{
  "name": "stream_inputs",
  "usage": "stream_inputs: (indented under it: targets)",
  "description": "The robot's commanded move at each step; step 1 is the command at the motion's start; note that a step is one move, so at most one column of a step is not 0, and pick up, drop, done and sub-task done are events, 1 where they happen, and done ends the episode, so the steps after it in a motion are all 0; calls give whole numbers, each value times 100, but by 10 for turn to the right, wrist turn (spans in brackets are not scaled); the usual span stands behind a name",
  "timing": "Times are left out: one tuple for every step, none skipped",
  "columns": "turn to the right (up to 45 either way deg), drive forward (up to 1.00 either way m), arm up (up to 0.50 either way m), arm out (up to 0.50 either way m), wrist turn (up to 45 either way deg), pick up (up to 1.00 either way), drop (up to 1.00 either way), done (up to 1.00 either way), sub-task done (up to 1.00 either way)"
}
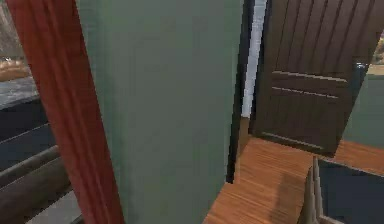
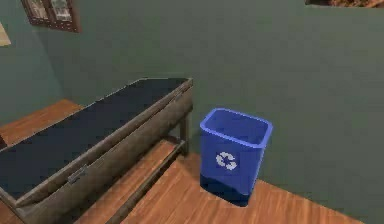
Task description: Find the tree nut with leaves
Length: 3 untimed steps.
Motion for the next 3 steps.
stream_inputs:
  targets:
    - [-450,0,0,0,0,0,0,0,0]
    - [-240,0,0,0,0,0,0,0,0]
    - [0,75,0,0,0,0,0,0,0]
